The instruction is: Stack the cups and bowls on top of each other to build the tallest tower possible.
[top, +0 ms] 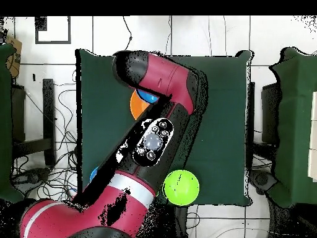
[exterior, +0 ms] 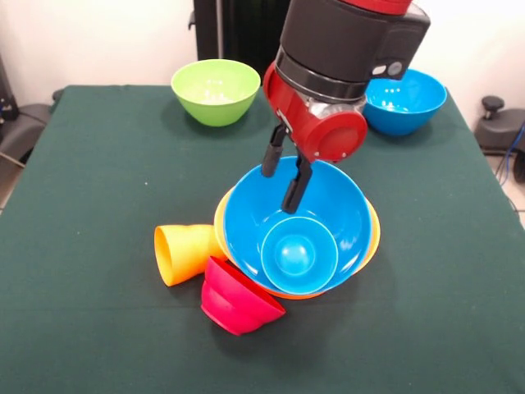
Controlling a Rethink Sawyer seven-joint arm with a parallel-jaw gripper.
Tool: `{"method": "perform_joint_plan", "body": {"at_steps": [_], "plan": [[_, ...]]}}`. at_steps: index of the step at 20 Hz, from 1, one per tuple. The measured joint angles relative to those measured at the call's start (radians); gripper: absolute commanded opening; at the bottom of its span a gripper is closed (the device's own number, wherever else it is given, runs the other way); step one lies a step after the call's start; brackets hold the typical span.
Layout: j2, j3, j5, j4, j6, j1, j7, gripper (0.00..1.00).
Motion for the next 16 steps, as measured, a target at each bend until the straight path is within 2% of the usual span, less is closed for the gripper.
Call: {"method": "perform_joint_plan", "body": {"at_steps": [8,16], "plan": [[0.011,0.021,0.0,0.009,-0.068,0.004,0.0,1.0],[0.016,0.035,0.0,0.029,-0.081,0.006,0.0,1.0]]}}
